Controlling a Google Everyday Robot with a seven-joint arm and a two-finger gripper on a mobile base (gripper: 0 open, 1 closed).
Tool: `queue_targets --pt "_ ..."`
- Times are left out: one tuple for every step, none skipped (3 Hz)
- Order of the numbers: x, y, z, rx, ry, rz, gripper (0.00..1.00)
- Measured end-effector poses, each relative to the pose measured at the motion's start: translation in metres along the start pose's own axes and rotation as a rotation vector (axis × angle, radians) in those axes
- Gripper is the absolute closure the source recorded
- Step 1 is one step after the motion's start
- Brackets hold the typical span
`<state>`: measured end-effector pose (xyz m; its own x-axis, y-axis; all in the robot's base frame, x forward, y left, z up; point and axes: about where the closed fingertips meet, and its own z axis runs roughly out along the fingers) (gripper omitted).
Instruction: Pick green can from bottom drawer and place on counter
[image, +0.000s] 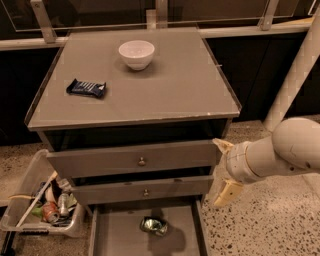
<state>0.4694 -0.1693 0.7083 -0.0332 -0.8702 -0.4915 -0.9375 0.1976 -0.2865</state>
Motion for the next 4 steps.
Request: queue_targets --pt "0.013 0.015 0.025 -0.024 -0.029 0.023 0.0" --pt "0.031 0.033 0.069 -0.052 -0.077 0.039 0.0" --pt "0.049 0.052 0.121 -0.085 -0.133 0.059 0.0" --pt "0.082 0.076 0.191 -0.145 -0.153 0.123 0.0"
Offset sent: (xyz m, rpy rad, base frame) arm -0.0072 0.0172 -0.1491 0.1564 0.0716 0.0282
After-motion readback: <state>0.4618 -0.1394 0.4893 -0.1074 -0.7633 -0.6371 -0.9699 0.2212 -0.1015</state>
